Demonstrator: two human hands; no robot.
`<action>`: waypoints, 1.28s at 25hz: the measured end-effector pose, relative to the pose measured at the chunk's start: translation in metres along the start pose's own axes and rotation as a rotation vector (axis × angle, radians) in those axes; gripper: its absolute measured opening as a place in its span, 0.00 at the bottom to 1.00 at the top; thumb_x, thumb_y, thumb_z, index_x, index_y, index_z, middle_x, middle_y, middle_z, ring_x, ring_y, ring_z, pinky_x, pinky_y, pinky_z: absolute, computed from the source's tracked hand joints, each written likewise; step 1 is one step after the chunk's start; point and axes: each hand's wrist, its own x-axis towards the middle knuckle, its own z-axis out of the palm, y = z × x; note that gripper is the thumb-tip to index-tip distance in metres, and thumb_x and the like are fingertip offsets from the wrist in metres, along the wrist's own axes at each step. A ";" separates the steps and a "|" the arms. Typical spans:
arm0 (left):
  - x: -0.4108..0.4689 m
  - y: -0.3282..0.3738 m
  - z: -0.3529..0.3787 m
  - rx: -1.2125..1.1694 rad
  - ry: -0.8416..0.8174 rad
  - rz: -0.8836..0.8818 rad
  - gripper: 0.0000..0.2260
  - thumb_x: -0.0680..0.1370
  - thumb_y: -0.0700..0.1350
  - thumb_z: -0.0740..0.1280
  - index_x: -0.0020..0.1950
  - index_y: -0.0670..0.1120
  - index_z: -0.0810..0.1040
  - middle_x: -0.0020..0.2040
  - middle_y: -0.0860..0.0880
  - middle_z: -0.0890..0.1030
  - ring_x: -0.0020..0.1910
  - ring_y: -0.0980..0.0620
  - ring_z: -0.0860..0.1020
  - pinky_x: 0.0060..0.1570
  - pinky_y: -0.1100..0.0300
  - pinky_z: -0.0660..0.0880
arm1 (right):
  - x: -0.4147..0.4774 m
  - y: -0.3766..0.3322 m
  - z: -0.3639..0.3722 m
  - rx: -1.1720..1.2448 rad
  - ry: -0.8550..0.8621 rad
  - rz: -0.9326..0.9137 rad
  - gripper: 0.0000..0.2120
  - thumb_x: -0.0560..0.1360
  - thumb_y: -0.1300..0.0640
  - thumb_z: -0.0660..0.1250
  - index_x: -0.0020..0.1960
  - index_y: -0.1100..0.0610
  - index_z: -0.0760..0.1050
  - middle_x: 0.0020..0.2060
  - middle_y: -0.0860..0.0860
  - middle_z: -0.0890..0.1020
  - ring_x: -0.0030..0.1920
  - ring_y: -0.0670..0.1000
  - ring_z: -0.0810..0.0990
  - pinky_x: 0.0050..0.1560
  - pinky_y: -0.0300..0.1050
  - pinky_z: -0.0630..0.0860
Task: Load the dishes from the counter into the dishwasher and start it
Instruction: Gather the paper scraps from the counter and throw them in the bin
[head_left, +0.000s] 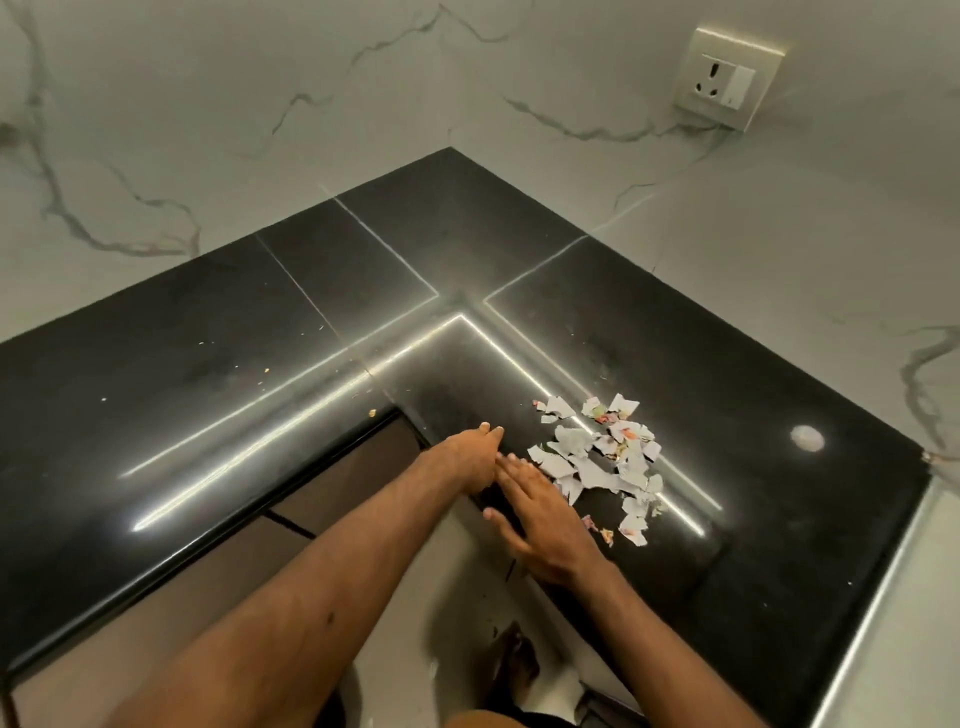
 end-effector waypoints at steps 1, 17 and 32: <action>0.002 0.005 -0.002 0.031 -0.009 -0.020 0.32 0.83 0.40 0.62 0.84 0.42 0.52 0.84 0.41 0.53 0.80 0.41 0.62 0.77 0.50 0.63 | 0.003 0.009 0.000 0.026 0.057 0.058 0.31 0.86 0.39 0.54 0.85 0.51 0.54 0.84 0.48 0.56 0.83 0.44 0.47 0.82 0.40 0.42; 0.046 0.070 -0.027 0.417 -0.144 -0.121 0.40 0.64 0.69 0.78 0.66 0.46 0.78 0.57 0.46 0.82 0.55 0.43 0.82 0.55 0.44 0.80 | -0.081 0.055 -0.042 -0.104 0.209 0.546 0.59 0.72 0.20 0.61 0.85 0.52 0.37 0.84 0.53 0.38 0.84 0.53 0.38 0.82 0.64 0.44; 0.045 0.072 -0.033 0.451 -0.149 -0.098 0.37 0.65 0.70 0.77 0.63 0.45 0.80 0.50 0.47 0.80 0.51 0.45 0.81 0.53 0.47 0.80 | 0.042 0.129 -0.086 0.060 0.080 0.251 0.52 0.74 0.20 0.58 0.85 0.47 0.44 0.85 0.46 0.50 0.84 0.46 0.45 0.84 0.57 0.46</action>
